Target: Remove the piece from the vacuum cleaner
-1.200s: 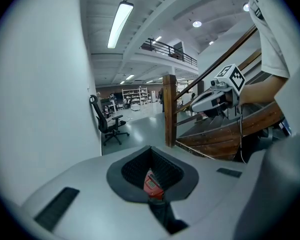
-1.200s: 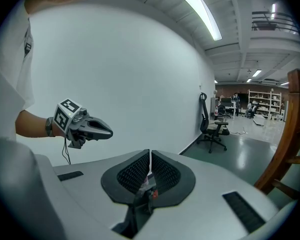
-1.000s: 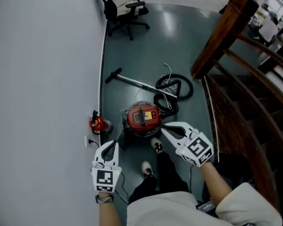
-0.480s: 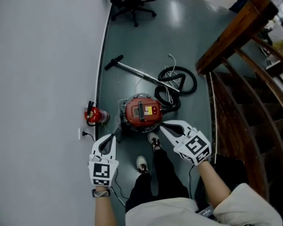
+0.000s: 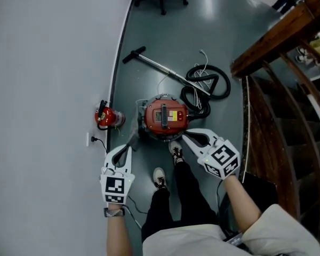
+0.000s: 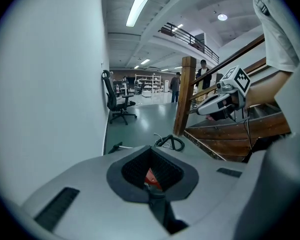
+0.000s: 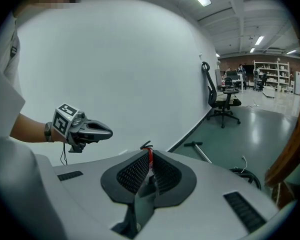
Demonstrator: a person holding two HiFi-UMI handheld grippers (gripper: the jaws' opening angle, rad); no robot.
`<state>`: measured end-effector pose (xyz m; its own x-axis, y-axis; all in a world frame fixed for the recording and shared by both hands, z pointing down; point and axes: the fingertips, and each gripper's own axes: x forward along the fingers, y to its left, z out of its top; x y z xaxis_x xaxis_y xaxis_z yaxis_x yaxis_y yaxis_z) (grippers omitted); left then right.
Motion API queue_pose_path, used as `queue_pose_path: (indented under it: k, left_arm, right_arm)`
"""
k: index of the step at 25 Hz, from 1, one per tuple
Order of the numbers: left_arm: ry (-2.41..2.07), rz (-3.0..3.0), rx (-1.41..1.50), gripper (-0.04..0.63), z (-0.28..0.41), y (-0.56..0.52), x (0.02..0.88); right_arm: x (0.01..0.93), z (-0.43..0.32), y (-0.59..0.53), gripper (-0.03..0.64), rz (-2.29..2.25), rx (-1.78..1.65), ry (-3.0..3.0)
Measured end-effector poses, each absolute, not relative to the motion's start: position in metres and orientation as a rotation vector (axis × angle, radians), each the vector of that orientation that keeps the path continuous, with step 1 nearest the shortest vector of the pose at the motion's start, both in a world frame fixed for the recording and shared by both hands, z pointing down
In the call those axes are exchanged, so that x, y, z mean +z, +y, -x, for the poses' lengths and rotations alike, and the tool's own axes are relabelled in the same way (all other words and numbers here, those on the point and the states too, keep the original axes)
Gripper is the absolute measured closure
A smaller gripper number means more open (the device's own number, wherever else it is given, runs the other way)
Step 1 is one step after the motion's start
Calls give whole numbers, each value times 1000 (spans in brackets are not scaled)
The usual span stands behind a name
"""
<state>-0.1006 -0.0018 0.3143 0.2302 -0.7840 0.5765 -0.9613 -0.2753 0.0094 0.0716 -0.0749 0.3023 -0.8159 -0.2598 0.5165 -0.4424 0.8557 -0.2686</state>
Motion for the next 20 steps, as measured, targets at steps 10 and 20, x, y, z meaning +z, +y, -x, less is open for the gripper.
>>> queue_pose_path:
  k: [10,20]
  left_arm:
    - [-1607,-2082,682,597,110,-13,365]
    - [-1569,-2025,698,597,109,-19,425]
  right_arm:
    - [361,-53,-86,584,-476,586,-2511]
    - [423,-45,-103,584,-507,596,-2446]
